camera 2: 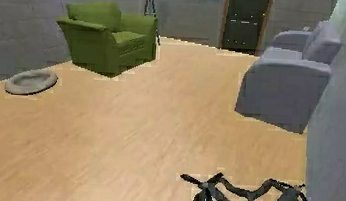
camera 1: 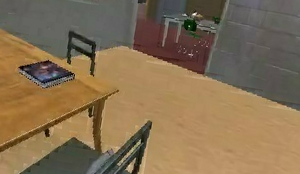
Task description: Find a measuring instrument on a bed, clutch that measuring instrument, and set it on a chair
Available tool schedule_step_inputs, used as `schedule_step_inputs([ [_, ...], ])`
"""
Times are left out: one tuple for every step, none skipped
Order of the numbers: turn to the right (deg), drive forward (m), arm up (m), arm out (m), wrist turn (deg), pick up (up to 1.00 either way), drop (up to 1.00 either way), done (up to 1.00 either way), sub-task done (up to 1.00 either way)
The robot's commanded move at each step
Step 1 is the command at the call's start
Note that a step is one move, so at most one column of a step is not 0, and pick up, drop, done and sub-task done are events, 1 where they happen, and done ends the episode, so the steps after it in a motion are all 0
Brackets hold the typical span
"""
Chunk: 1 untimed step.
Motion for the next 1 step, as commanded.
schedule_step_inputs([
  [45.0, 0.0, 0.0, 0.0, 0.0, 0.0, 0.0, 0.0, 0.0],
])
